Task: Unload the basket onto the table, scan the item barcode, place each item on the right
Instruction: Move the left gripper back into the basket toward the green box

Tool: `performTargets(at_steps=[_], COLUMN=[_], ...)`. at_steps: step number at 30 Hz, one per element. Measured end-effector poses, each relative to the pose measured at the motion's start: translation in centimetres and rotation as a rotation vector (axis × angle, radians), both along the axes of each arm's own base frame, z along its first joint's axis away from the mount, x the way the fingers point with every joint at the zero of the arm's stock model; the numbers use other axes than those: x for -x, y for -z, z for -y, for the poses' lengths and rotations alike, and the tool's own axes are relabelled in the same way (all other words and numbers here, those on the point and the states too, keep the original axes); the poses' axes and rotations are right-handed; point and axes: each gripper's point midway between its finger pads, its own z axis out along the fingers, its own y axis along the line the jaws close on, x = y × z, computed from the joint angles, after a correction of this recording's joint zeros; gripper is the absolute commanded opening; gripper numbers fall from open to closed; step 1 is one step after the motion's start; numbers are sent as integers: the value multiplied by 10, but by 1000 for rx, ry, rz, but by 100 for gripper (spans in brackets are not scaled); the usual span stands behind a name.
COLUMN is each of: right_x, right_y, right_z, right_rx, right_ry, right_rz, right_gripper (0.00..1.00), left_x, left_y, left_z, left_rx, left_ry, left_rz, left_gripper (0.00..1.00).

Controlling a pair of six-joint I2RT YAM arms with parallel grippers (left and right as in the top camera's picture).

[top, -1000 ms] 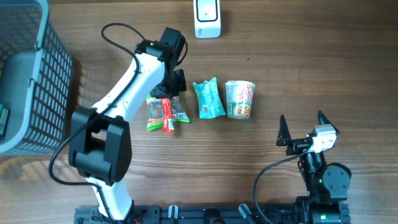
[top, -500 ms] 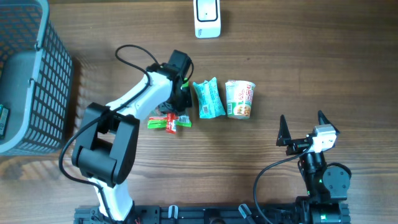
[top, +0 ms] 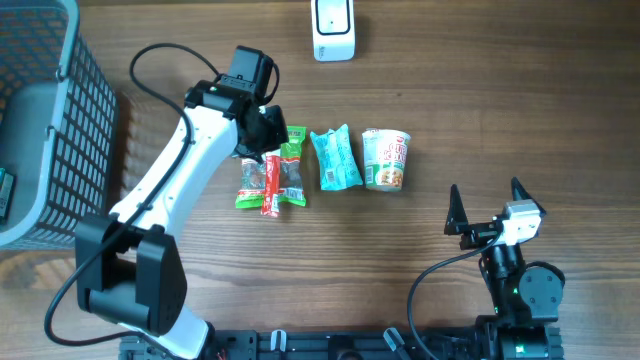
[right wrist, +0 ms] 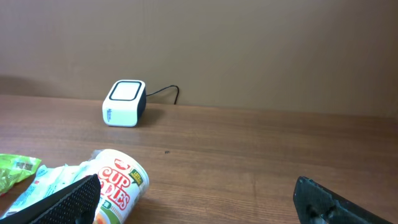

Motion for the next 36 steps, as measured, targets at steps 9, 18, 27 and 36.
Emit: performTargets(at_steps=[9,18,27,36], right_x=[0,0,0,0], right_y=[0,0,0,0], right_z=[0,0,0,0], right_rx=[0,0,0,0], right_ry=[0,0,0,0], right_rz=[0,0,0,0], right_gripper=[100,100,100,100], left_x=[10,-43,-41,25], left_y=[4,-92,-259,-216], left_z=[-6,-74,-284,-424], left_rx=[-34,-39,-319,-482], left_ry=[22,-122,-457,-660], left_rz=[-38,160,599,388], left_gripper=[88,100,100,100])
